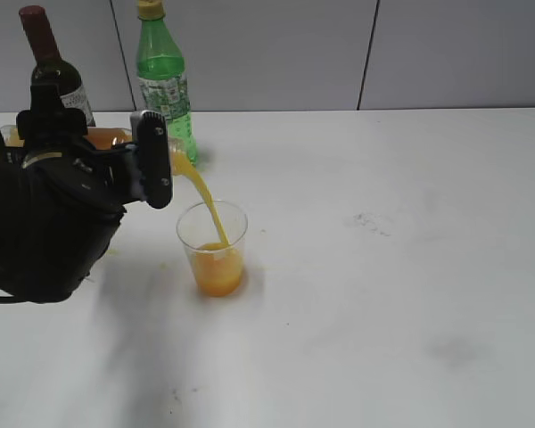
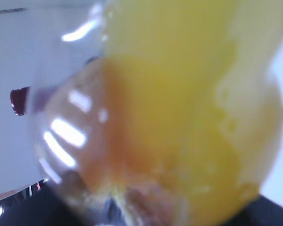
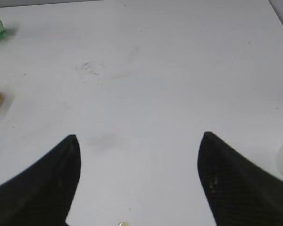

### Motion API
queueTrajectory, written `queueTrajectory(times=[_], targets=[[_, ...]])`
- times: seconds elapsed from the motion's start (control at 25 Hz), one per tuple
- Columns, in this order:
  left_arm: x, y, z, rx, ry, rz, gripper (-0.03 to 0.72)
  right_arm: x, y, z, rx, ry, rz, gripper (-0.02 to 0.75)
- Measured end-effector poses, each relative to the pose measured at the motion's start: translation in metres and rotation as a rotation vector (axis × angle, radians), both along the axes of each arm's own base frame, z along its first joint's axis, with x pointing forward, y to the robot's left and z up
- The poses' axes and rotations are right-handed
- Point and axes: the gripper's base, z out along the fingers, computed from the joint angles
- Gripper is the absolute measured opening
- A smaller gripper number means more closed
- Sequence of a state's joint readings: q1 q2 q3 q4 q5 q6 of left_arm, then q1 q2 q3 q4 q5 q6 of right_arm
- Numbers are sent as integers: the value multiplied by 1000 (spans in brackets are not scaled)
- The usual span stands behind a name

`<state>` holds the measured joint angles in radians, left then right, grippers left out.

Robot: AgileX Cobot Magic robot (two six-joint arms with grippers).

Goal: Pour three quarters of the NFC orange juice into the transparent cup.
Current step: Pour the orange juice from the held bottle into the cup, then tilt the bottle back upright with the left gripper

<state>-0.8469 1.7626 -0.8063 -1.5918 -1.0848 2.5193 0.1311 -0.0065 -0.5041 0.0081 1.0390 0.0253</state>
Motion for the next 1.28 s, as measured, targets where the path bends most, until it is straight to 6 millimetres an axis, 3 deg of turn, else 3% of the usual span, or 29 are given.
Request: queueTrajectory(times=[1.28], targets=[[0,-1,1,9,-9,-9,477,0,0,0,0,0,0,591]])
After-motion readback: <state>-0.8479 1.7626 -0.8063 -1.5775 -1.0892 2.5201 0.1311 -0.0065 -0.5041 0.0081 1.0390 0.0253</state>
